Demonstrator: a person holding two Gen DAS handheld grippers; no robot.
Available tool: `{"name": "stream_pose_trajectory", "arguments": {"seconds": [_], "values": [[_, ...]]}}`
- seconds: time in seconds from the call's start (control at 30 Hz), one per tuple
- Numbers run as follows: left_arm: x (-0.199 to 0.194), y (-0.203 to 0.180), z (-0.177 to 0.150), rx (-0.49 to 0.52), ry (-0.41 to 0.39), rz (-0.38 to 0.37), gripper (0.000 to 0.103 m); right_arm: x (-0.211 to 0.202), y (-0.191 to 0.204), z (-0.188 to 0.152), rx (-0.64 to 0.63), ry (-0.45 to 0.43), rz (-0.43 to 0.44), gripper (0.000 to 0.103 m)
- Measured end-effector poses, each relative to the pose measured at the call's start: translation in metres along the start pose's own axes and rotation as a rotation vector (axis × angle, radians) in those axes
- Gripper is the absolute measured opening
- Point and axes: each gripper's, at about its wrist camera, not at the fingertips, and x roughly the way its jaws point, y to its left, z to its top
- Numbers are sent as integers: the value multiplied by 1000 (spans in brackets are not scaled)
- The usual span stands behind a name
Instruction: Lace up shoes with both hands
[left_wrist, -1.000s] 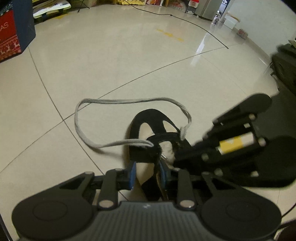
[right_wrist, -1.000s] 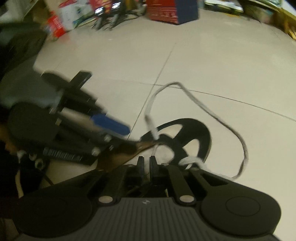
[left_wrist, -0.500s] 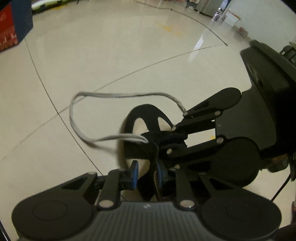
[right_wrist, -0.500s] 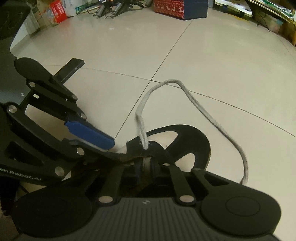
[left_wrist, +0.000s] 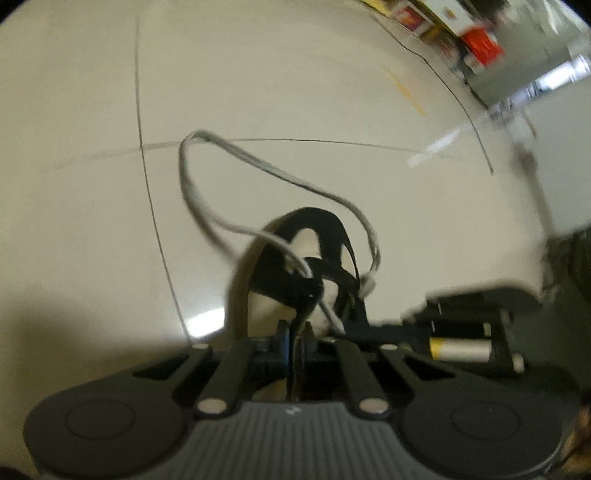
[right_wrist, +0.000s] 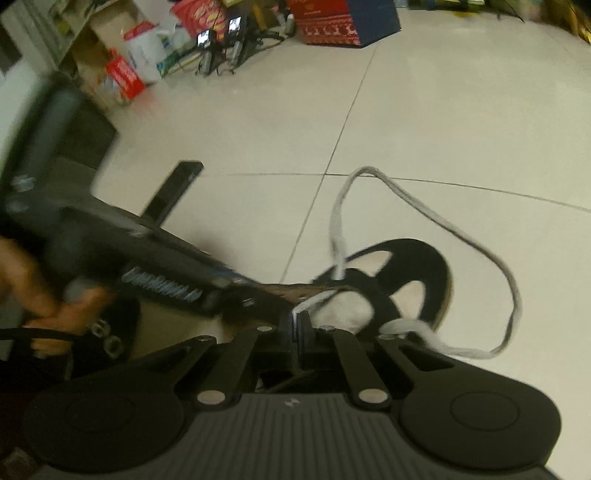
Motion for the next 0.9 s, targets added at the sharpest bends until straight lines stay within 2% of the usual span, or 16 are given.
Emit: {"name": "stream_pose_trajectory", "arguments": {"seconds": [0.23,0.43,0.53,0.63,0.7,0.8,0.9], "values": [[8,5,14,-89,-22,-21,6,-17,10,-3,71,-24,92,4],[10,7,19,-113,-19,-23,6,-24,47,-10,33,2,212,4],[9,7,18,-114,-18,-22,6,-25,73,-19,-10,35,259,4],[9,9,19,-114,-11,-23,7,-19,94,-34,-35,94,345,4],[8,10,20,-108,-8,-23,7,-12,111,-44,-99,135,344,4],[11,7,23,-103,-3,-23,7,-3,118,-55,-92,194,373,4],[14,6,26,-100,5,-23,7,4,122,-65,-102,229,365,4]]}}
